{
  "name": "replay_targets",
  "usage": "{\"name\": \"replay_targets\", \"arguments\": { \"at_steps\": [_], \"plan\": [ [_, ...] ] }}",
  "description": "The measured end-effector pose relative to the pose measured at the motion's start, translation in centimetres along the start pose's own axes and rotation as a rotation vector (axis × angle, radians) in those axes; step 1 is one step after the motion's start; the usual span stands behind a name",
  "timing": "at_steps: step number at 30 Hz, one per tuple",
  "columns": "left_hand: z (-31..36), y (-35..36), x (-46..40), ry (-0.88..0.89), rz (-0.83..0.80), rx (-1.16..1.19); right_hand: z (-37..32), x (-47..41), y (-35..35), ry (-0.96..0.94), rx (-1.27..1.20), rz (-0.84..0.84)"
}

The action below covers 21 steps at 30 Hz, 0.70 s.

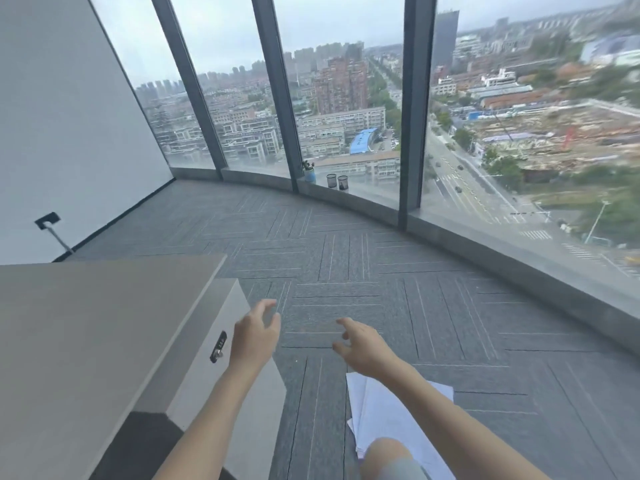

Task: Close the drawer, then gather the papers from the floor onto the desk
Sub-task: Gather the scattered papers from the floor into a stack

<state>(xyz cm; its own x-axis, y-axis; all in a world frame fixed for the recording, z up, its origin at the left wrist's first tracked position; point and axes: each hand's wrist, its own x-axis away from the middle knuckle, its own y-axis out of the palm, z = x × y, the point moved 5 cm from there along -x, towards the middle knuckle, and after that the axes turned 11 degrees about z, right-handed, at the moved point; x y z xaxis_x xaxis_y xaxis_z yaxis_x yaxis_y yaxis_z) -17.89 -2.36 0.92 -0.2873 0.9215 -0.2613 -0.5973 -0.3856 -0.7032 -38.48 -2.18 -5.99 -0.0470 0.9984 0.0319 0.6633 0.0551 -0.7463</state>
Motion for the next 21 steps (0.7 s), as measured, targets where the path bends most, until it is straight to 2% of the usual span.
{"name": "replay_targets", "arguments": {
  "at_steps": [9,21],
  "plan": [
    [7.7,4.6,4.3,0.138,-0.152,0.095,4.5,6.0,-9.0,0.11,0.042,0.167],
    [9.7,11.1,4.9,0.172,-0.277,0.177,10.1,7.3,-11.5,0.245,0.099,0.209]
  ]
}}
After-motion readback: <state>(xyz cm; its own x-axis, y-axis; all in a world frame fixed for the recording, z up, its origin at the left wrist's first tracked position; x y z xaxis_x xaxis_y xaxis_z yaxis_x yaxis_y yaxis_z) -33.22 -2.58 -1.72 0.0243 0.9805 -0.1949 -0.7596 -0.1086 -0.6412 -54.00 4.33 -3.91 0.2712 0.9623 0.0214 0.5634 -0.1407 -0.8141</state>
